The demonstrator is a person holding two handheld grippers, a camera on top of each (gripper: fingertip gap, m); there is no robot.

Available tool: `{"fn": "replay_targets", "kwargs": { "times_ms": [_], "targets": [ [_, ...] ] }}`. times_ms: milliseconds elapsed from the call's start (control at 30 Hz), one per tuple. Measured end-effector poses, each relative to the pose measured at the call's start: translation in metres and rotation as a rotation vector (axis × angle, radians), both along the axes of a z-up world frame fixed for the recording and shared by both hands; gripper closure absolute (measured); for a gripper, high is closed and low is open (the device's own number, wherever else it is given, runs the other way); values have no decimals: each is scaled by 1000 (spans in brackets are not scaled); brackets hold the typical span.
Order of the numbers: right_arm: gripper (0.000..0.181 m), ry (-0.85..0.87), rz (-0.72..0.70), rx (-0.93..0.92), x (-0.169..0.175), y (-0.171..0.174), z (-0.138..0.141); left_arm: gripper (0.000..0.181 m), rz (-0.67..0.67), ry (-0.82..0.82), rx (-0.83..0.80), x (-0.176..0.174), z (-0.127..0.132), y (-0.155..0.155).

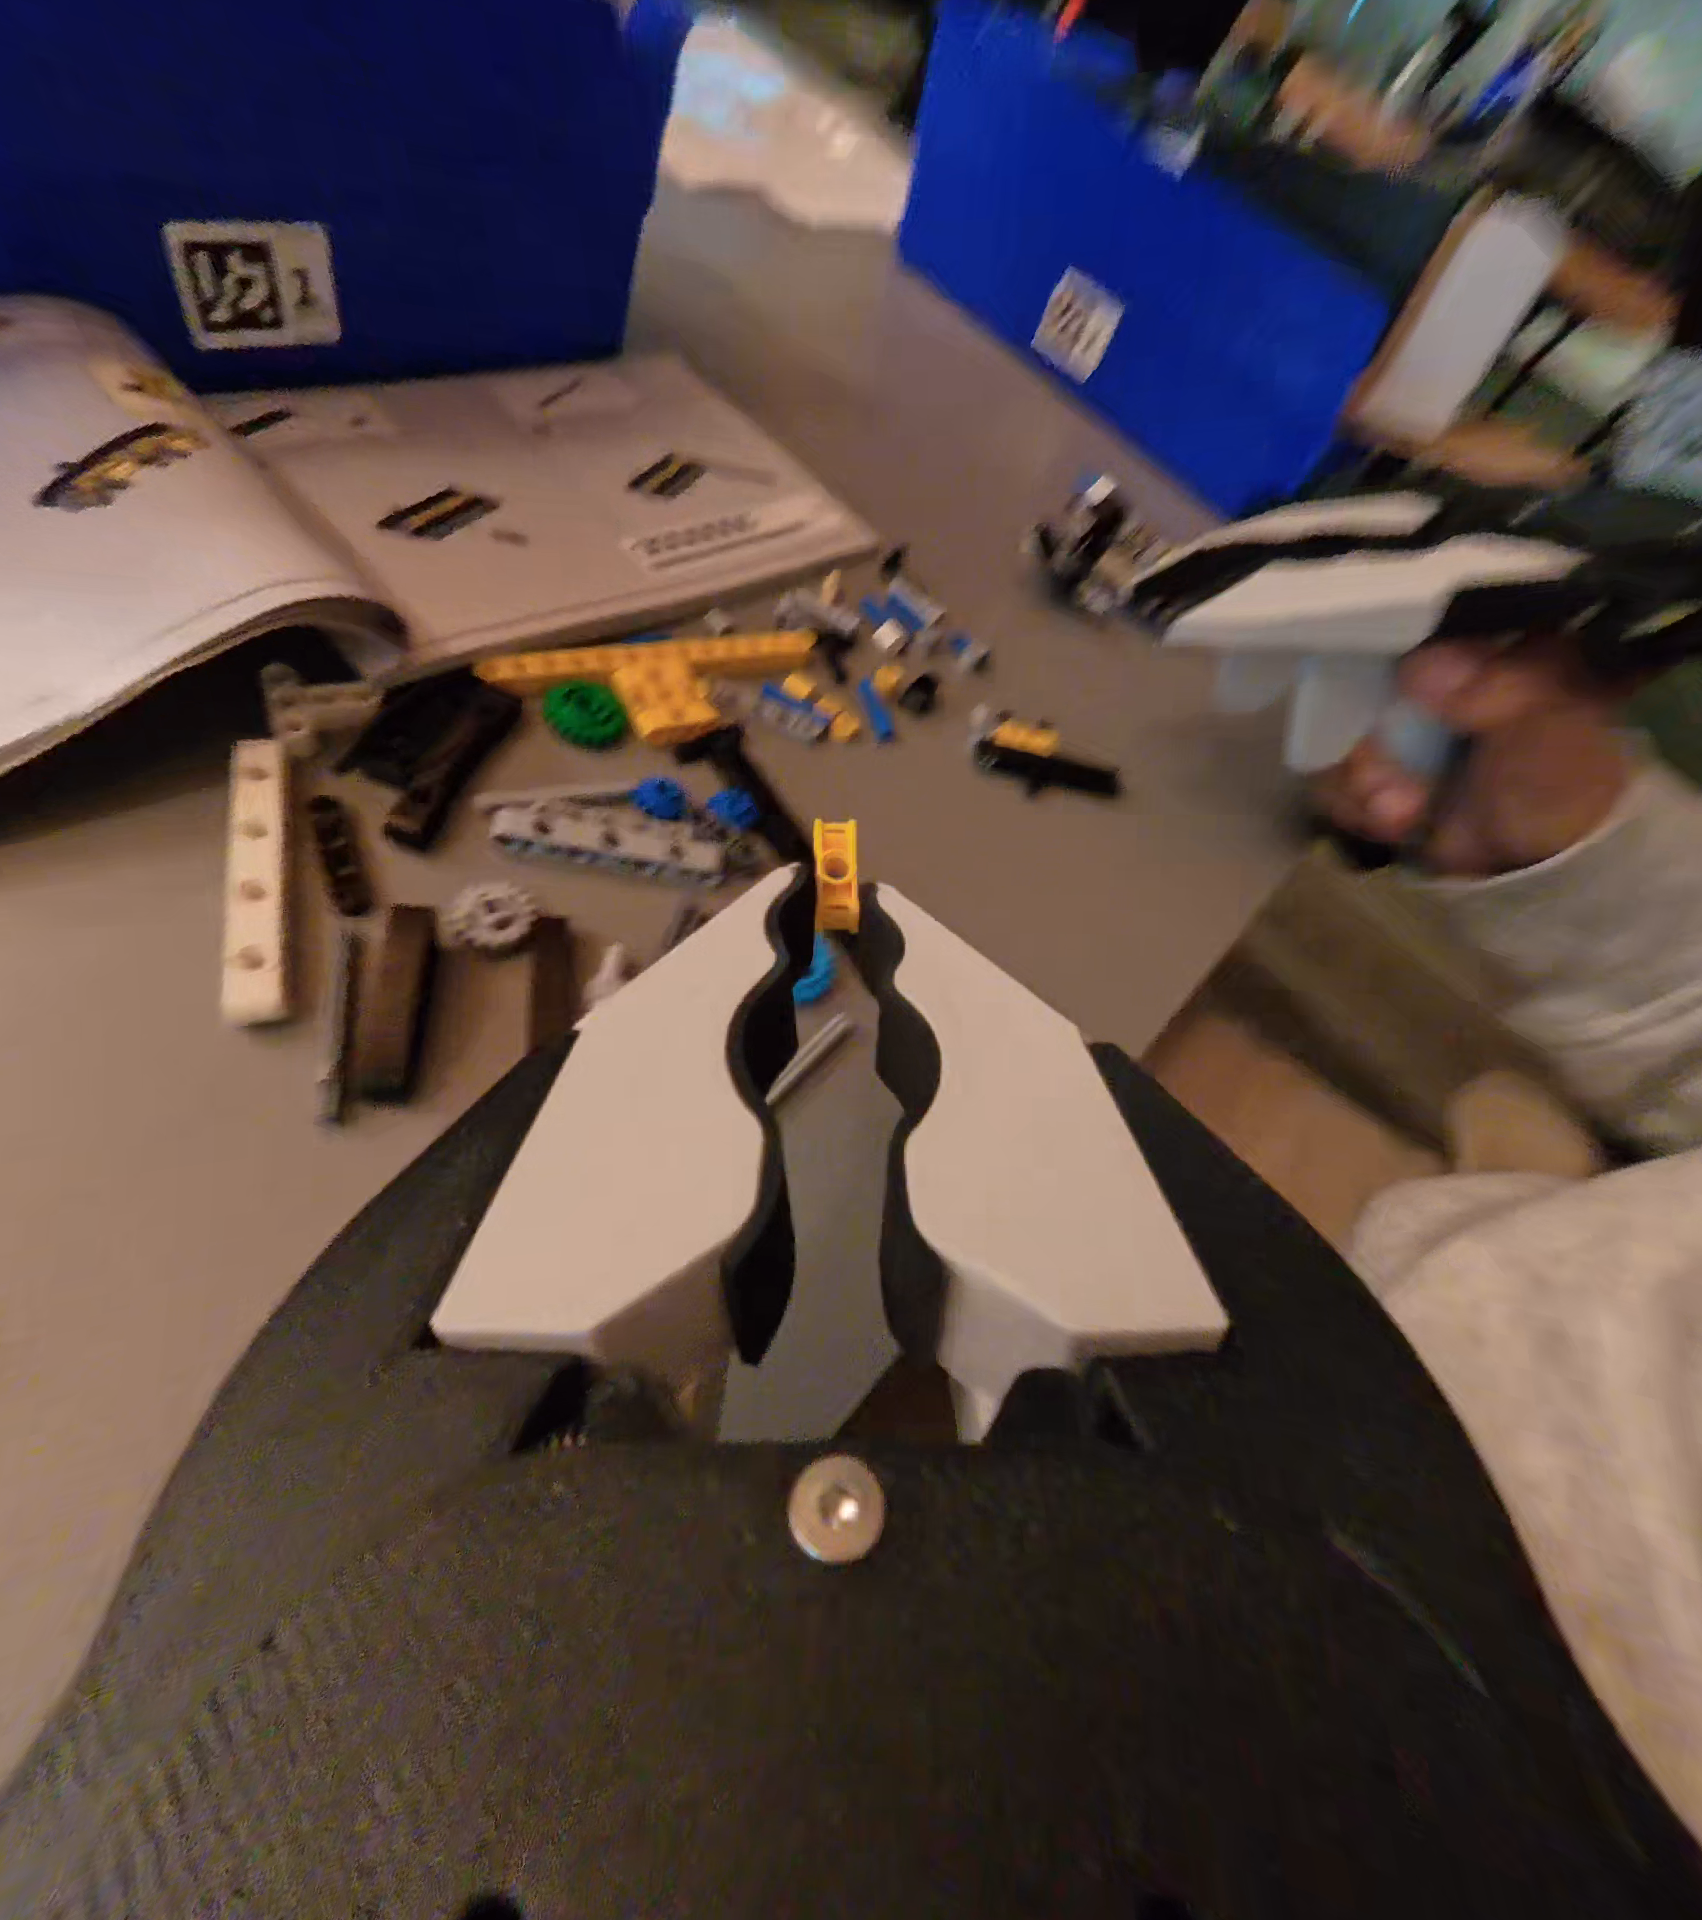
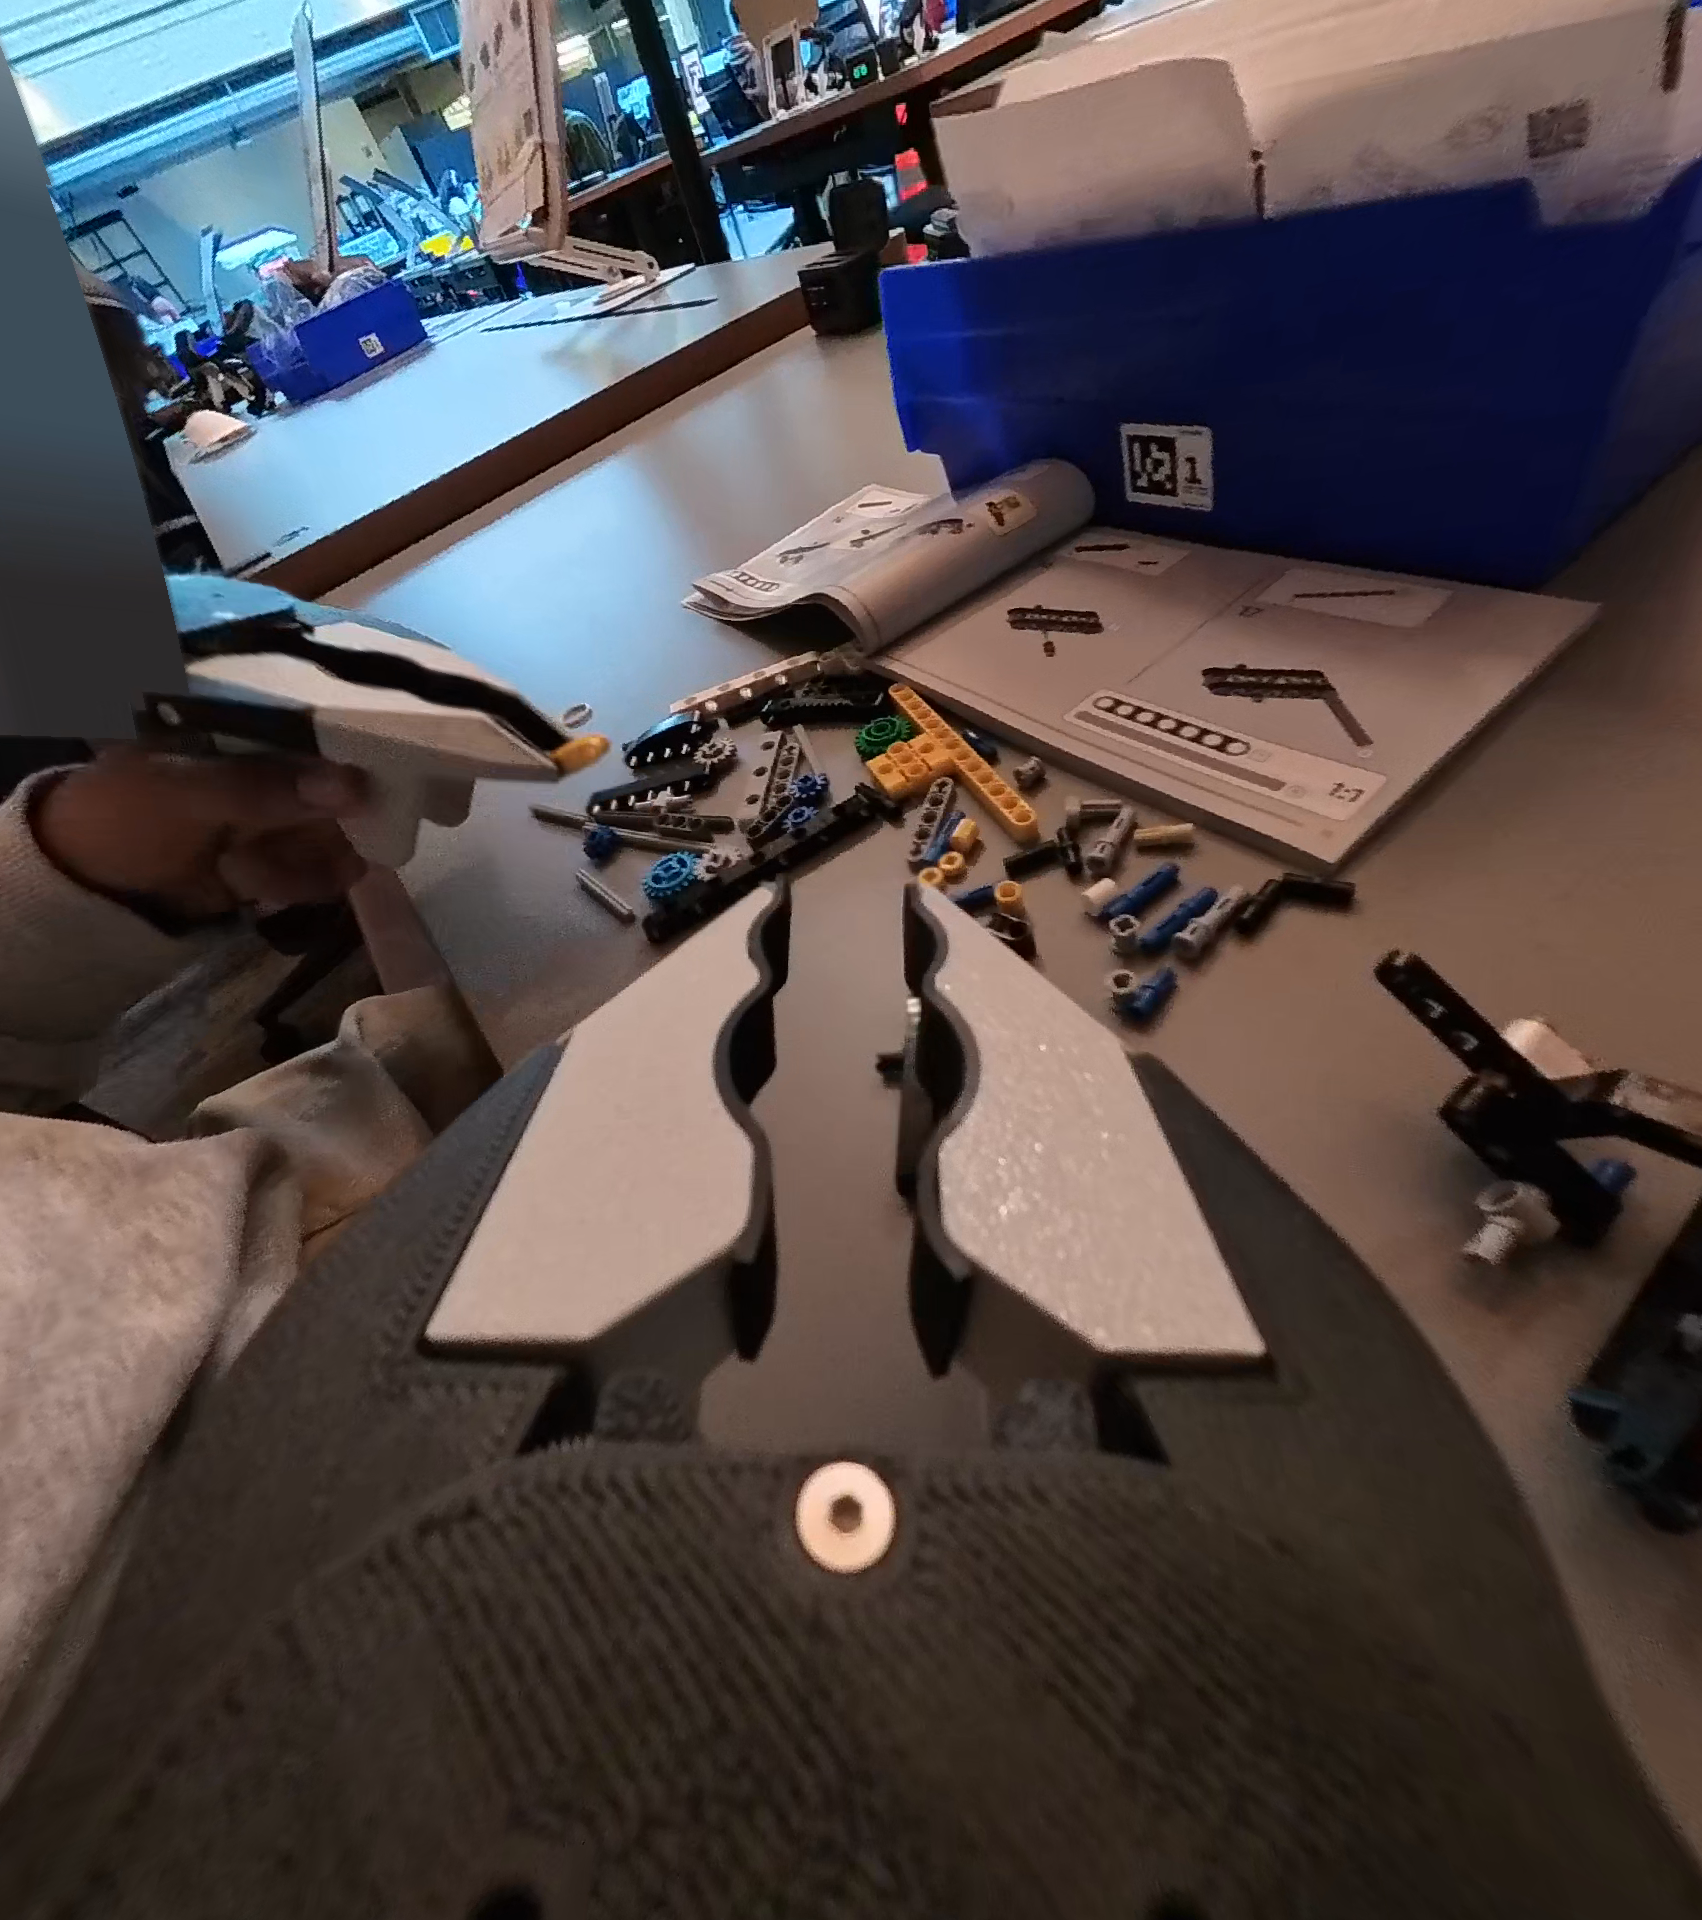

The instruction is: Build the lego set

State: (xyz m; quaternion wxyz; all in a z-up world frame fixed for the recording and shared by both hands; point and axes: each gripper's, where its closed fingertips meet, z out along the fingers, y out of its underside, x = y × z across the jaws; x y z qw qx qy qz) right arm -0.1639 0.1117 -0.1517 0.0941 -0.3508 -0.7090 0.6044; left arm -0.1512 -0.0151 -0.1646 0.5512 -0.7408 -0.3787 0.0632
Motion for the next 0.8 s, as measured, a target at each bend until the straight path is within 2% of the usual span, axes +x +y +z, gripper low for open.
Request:
{"fn": "replay_targets", "kwargs": {
  "times_ms": [33, 167, 267, 367, 633, 800],
  "targets": [
    [162, 10, 9, 2, 2, -3, 1, 175, -21, -19, 96, 3, 9, 5],
    [161, 84, 83, 15, 16, -22, 10, 175, -119, -148, 464, 19, 34, 23],
    [161, 177, 170, 37, 34, -42, 17, 175, -149, -219, 624, 25, 37, 30],
    [162, 181, 262, -11, 51, -58, 21, 175, -136, -166, 578, 29, 29, 37],
    [153, 11, 315, -116, 56, -68, 14, 175, -119, 105, 315, 35, 23, 46],
    [151, -31, 339, -168, 61, -75, 17, 175, -144, 135, 299, 41, 22, 52]
  ]
}}
